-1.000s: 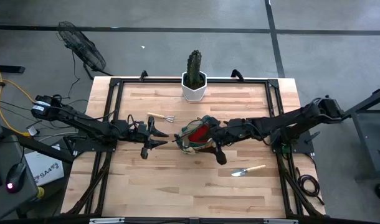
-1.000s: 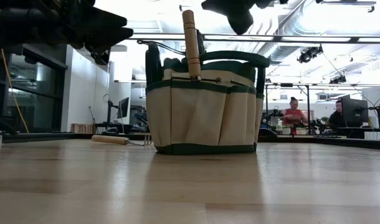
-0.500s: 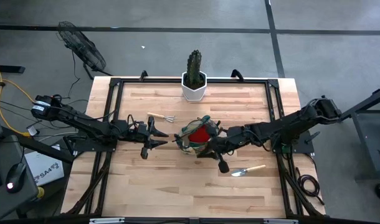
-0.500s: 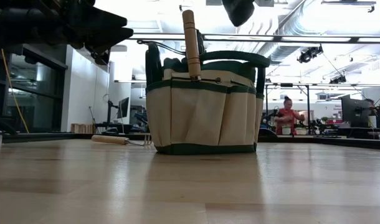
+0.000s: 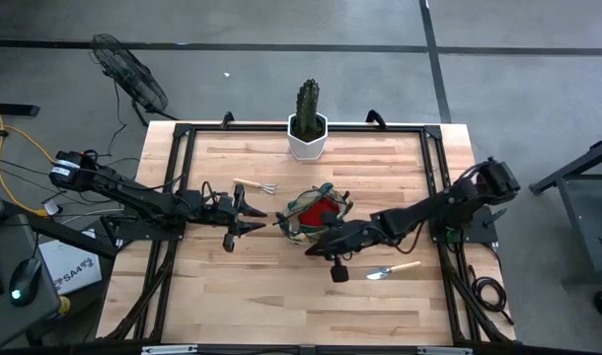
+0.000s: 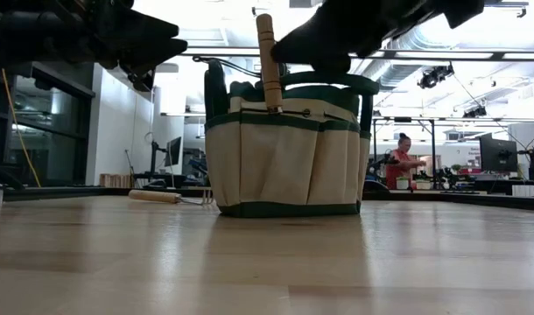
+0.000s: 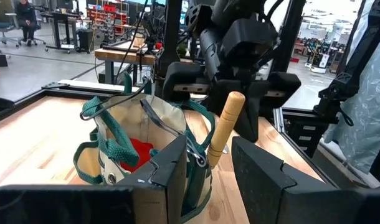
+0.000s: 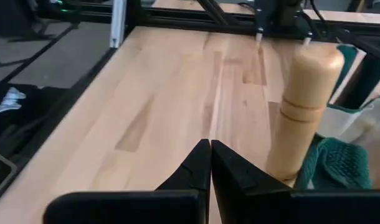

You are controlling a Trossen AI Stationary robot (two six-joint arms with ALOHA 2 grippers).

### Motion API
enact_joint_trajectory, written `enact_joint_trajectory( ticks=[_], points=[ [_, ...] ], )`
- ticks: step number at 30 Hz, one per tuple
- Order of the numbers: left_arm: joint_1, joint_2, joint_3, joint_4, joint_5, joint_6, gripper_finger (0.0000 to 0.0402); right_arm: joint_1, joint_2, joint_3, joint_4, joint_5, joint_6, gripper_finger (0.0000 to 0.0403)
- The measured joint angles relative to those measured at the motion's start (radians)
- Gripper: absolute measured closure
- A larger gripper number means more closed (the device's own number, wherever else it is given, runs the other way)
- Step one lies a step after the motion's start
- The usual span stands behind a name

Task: Pick & Place Garden tools in Gardening bag
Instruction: Put the brown trowel into the brown gardening bag

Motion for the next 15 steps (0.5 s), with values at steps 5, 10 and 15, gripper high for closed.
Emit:
enact_joint_trajectory(
  ticks=[5,10,15],
  points=[
    [0.000,0.000,0.000,-0.002,0.000,0.000,0.0278,0.000,0.011,0.000,0.022,0.125,0.000,0.0399],
    [0.000,0.000,0.000,-0.004,0.000,0.000,0.0278,-0.001,0.011,0.000,0.021,0.216,0.000,0.0399],
    [0.000,0.000,0.000,-0.011,0.001,-0.005,0.0278,-0.009,0.011,0.000,0.013,0.250,0.004,0.0399]
  ],
)
